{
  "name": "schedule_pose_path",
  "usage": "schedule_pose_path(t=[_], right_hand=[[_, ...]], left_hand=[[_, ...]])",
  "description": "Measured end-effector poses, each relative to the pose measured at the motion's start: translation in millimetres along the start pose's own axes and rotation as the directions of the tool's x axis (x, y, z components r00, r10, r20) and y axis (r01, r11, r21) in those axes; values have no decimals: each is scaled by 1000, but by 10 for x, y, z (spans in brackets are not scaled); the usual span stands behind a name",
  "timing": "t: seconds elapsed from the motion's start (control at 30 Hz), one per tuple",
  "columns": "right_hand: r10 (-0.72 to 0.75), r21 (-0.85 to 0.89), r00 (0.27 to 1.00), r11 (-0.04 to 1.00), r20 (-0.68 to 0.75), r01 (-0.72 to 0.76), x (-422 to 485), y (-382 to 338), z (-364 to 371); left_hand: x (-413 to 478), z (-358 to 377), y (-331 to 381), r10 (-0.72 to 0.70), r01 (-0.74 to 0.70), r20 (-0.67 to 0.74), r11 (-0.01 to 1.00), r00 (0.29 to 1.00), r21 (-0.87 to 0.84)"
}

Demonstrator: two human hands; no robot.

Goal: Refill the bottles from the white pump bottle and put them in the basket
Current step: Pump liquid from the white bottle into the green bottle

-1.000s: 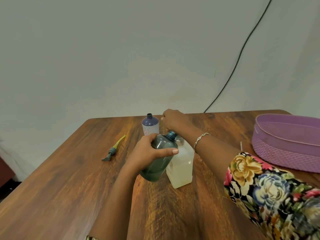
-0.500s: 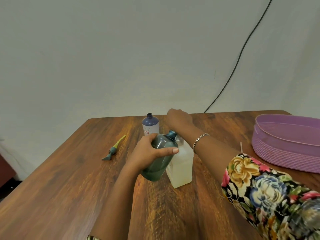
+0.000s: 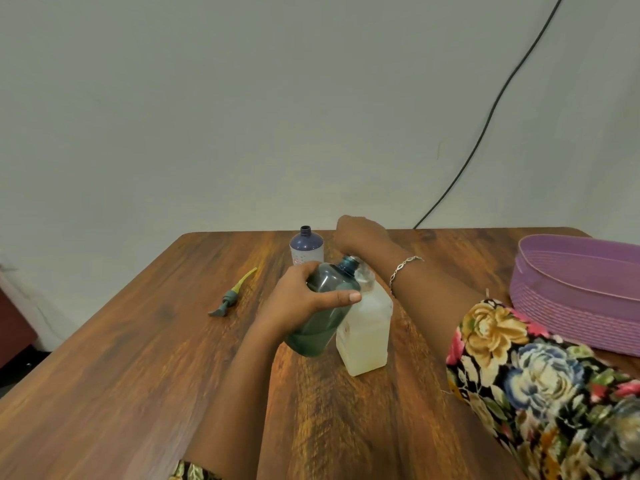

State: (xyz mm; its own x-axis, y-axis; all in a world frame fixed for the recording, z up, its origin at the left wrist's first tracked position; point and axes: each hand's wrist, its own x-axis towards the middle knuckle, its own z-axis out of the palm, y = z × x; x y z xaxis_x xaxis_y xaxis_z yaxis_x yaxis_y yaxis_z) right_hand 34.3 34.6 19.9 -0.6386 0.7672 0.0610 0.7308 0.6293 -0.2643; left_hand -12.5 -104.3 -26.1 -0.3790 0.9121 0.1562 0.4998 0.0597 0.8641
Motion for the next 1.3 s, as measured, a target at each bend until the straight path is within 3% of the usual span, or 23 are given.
schedule_pose_path(t=[0.23, 0.33, 0.47, 0.63, 0.87, 1.13, 1.3], right_hand=[[-18, -40, 999, 999, -33, 17, -38, 56, 120], [-17, 30, 1000, 999, -19, 17, 47, 23, 107], [-22, 176, 977, 984, 211, -16, 87, -8, -106], [-30, 40, 948, 999, 317, 18, -43, 28, -132], [1, -1, 948, 1000, 318, -1, 36, 97, 69], [-28, 195, 912, 979, 409, -57, 43, 102, -44], [-41, 182, 913, 983, 407, -37, 57, 84, 22]], left_hand=[[48, 35, -85, -7, 6, 39, 1000, 999, 26], [31, 26, -77, -18, 18, 31, 1000, 999, -3], [15, -6, 8, -17, 17, 14, 1000, 1000, 15], [17, -25, 4, 5, -5, -7, 1000, 1000, 22], [65, 9, -71, -28, 27, 47, 999, 999, 21], [24, 2, -9, 1, -1, 35, 1000, 999, 22], [30, -16, -19, -5, 4, 32, 1000, 999, 14]])
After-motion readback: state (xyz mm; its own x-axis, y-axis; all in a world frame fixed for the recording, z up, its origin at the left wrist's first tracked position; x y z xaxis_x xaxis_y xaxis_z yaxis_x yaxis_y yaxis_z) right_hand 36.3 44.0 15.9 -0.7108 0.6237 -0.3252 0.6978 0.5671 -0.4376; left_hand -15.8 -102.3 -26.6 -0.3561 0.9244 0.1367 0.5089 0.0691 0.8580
